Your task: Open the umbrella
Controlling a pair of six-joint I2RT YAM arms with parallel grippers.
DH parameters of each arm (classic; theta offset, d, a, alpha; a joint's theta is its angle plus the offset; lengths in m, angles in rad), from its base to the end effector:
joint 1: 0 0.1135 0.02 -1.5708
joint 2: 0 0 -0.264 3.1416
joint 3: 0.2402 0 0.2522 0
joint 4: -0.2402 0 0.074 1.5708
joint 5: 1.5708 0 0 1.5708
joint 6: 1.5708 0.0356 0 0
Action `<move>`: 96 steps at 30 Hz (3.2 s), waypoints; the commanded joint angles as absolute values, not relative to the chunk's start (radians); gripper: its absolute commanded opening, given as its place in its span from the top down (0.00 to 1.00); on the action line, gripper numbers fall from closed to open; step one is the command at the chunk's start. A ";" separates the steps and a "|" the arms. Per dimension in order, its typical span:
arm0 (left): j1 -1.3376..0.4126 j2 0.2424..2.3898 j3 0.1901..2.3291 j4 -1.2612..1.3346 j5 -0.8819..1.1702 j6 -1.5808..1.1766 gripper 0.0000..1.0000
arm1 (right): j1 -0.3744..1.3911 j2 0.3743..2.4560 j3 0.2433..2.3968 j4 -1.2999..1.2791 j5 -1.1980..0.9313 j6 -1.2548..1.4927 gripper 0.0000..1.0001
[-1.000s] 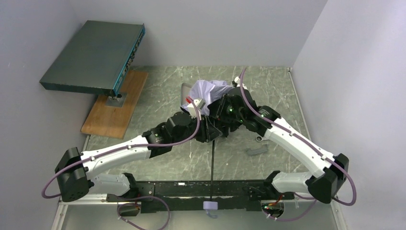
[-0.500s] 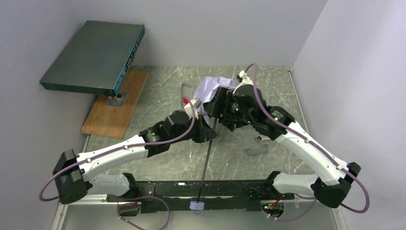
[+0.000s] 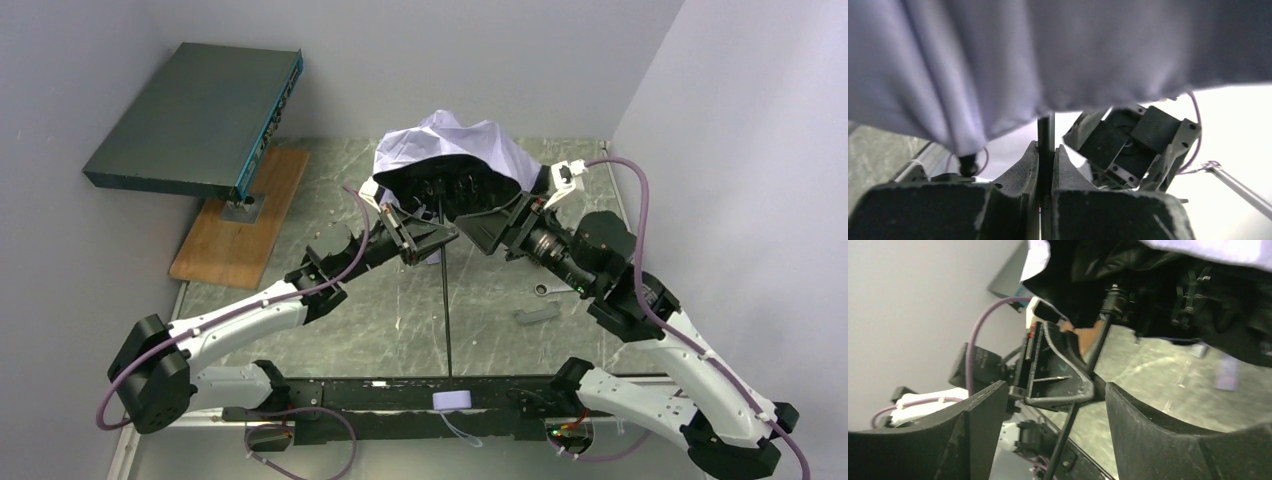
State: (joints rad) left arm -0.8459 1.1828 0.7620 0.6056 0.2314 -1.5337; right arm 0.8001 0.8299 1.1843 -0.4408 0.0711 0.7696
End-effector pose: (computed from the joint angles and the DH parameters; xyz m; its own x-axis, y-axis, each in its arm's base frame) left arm 0.1762 -0.2113 0.3325 -0.8730 -0.4814 -0.0786 0.1543 -0.1198 -0.9807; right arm 0.1132 0.1129 0.4401 -0.5068 0.4744 -0.7198 -0.4367 0.5786 0.6889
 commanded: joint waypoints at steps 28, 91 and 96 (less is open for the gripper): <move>-0.856 1.087 0.816 0.761 0.342 -1.549 1.00 | 0.780 0.782 1.021 -0.024 -0.118 0.869 0.30; -1.160 1.078 0.908 0.400 0.253 -1.341 1.00 | 0.626 1.068 1.125 -0.022 0.543 1.016 1.00; -1.230 1.127 0.980 0.321 0.237 -1.295 1.00 | 0.615 1.069 1.109 0.022 0.625 1.007 1.00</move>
